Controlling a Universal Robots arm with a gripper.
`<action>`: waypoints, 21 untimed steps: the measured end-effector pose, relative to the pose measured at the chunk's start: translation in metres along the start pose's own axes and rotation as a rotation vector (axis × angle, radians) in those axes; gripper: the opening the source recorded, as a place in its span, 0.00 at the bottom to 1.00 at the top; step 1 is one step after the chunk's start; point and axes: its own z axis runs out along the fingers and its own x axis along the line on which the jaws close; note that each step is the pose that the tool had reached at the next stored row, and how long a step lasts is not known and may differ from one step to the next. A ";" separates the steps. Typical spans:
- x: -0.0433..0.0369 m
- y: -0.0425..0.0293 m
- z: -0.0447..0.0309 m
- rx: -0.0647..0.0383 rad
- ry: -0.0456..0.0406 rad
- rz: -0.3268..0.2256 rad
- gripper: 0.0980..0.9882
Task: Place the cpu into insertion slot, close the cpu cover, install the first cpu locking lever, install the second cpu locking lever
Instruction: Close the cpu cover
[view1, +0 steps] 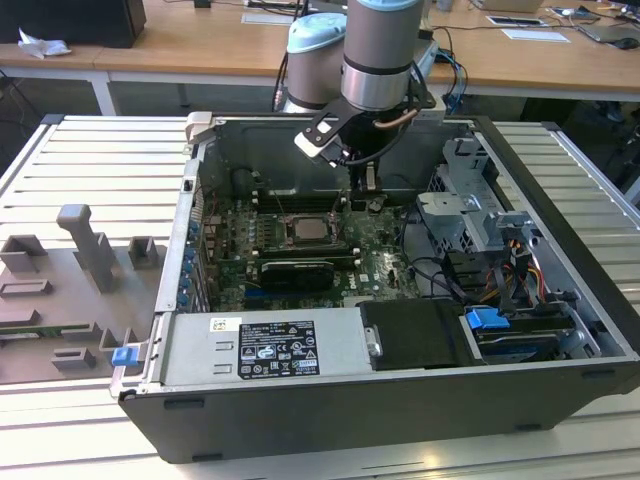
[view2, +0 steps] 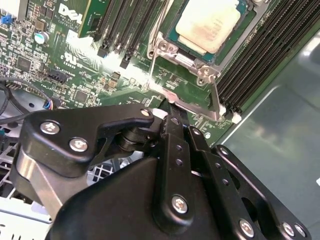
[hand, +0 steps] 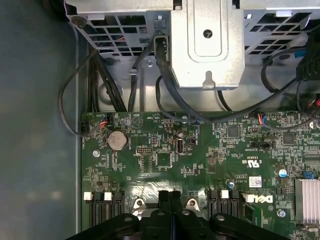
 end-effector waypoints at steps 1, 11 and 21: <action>0.0000 -0.0009 0.0000 0.000 0.0000 0.000 0.01; -0.0001 -0.0062 -0.0003 0.000 0.0000 0.000 0.01; -0.0003 -0.0187 -0.0008 0.000 0.0001 0.000 0.01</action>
